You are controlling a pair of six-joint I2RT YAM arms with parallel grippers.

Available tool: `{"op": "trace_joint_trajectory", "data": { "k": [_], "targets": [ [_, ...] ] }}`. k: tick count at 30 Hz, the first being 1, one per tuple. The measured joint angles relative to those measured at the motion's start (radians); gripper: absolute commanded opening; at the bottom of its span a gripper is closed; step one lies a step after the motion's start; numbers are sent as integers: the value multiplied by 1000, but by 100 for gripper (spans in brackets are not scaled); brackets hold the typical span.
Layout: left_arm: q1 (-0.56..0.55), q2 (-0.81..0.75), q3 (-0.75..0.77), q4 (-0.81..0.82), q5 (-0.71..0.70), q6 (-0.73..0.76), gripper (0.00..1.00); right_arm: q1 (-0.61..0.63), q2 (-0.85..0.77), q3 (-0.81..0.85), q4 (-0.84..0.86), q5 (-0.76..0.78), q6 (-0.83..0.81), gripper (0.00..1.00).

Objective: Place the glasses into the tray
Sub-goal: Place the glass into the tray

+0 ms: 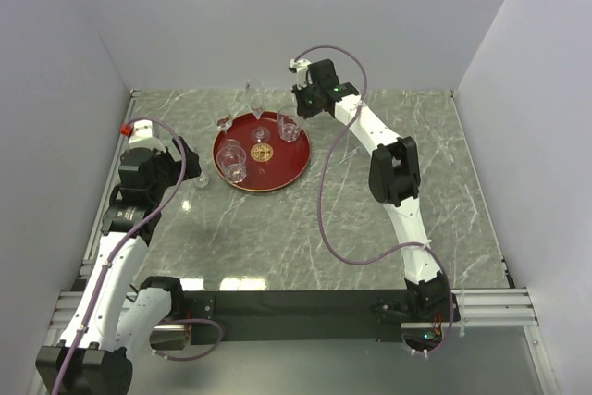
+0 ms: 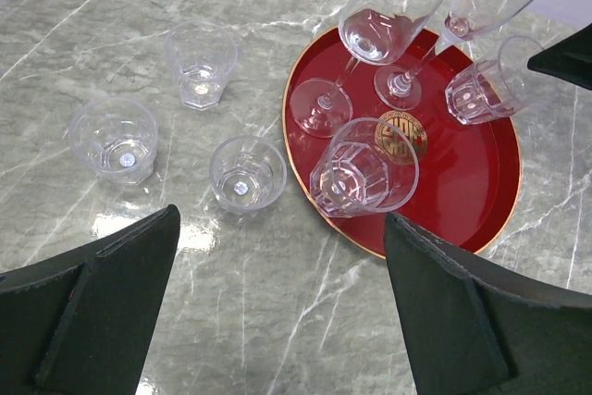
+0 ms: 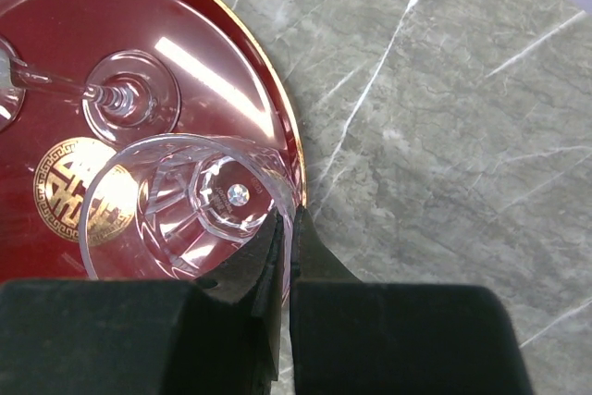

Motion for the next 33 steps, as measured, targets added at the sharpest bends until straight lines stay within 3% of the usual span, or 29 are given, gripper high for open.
{"op": "trace_joint_trajectory", "data": {
  "k": [6,26,33],
  "targets": [
    [0,1,0,0,0,0,97,4,7,14,18,19,-8,11],
    [0,6,0,0,0,0,97,6,21,18,44,22,-11,23],
    [0,6,0,0,-1,0,97,6,19,18,44,7,-10,36]
  ]
}}
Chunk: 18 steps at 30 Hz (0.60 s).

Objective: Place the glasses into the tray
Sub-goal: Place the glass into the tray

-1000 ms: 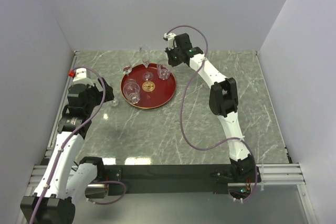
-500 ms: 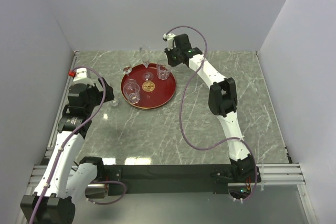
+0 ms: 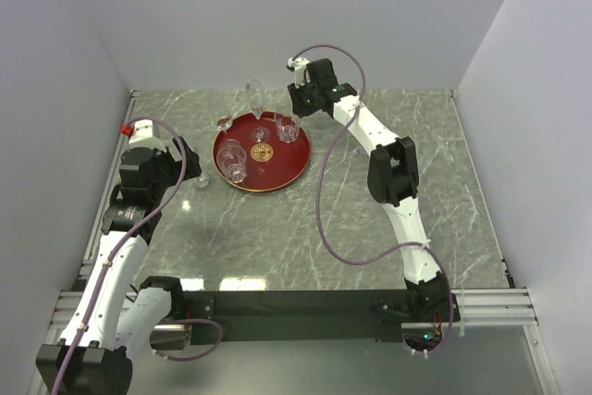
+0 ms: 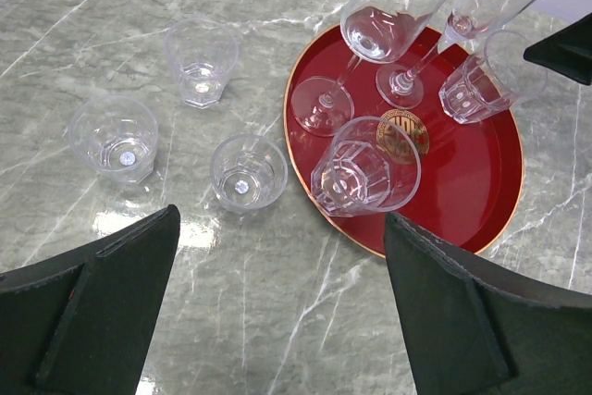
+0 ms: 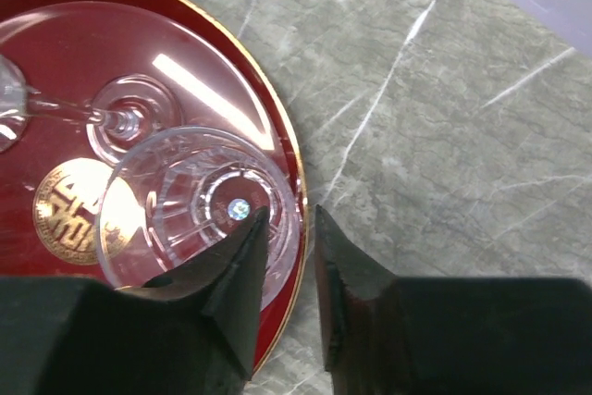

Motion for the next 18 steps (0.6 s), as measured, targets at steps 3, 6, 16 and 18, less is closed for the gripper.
{"op": "trace_joint_trajectory", "data": {
  "k": [3,6,16,18],
  "targets": [
    [0,-1,0,0,0,0,97,-2,-16,-6,0,-22,2,42],
    [0,-1,0,0,0,0,97,-7,-54,-24,-3,-50,3,44],
    [1,-31,-8,0,-23,0,98,-27,-336,-208,-3,-167,-10,45],
    [1,-36,-10,0,-26,0,98,-32,-399,-268,-3,-196,-19,45]
  ]
}}
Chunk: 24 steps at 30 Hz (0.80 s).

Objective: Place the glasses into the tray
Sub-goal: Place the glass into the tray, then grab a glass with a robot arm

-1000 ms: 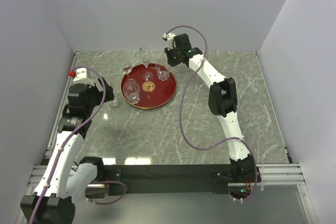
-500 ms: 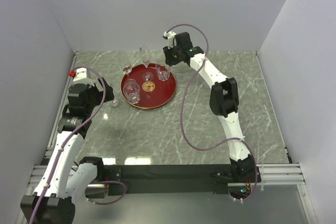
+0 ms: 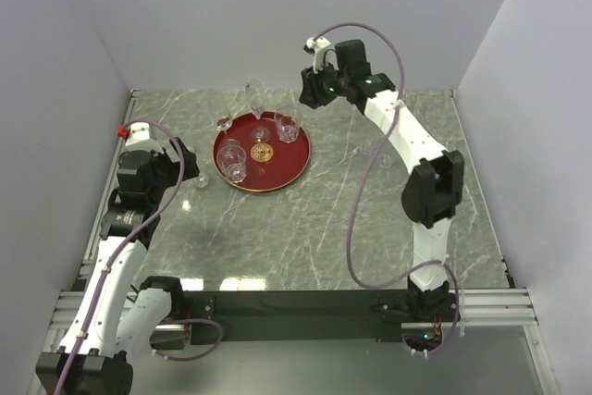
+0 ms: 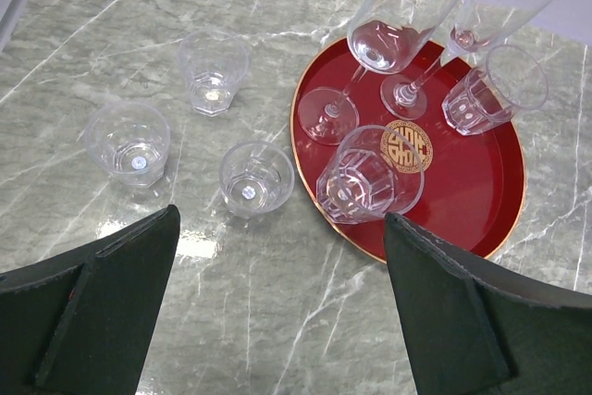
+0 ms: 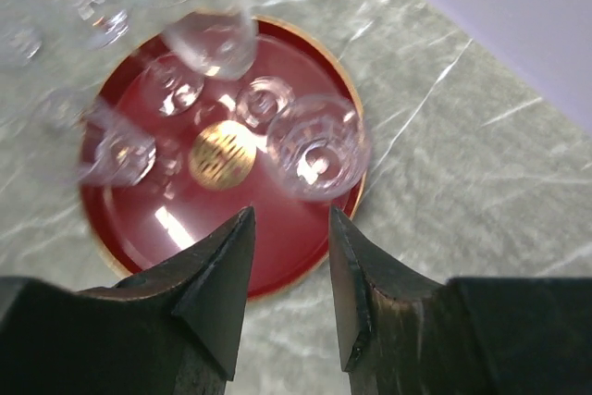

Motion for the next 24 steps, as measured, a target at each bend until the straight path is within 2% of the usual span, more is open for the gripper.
{"op": "trace_joint_trajectory", "data": {
  "k": [16,24],
  "targets": [
    [0,8,0,0,0,0,98,-149,-530,-580,-51,-187,-110,46],
    [0,29,0,0,0,-3,98,-237,-725,-782,-45,-251,-117,46]
  ]
}}
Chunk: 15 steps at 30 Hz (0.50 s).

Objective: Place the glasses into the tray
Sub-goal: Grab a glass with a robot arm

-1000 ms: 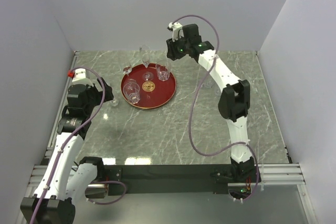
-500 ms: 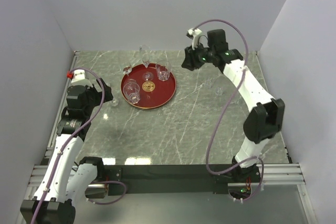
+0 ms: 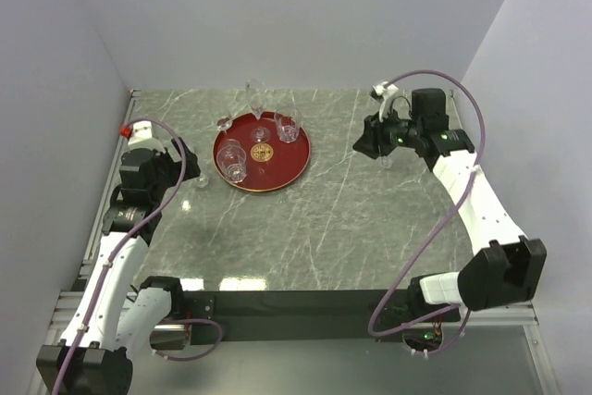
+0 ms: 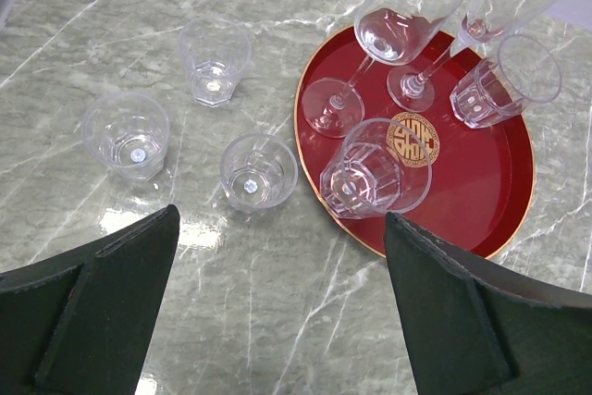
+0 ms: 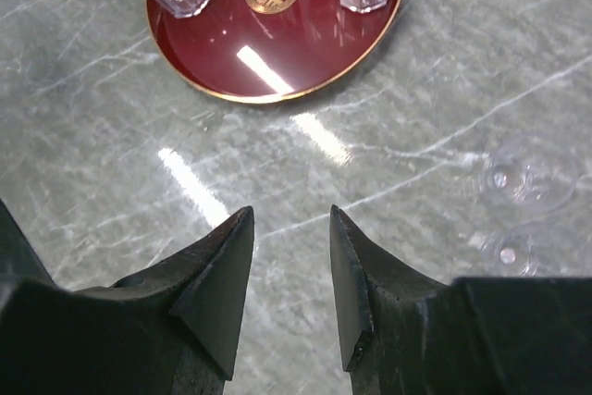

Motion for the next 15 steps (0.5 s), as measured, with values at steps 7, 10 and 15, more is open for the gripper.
{"op": "trace_joint_trajectory", "data": {
  "k": [7,10,15],
  "targets": [
    [0,16,0,0,0,-5,98,-21,-112,-150,40,-51,8,47],
    [0,23,0,0,0,-5,98,-45,-149,-213,55,-70,9,47],
    [0,34,0,0,0,-5,98,-118,-167,-254,89,-114,23,47]
  ]
}}
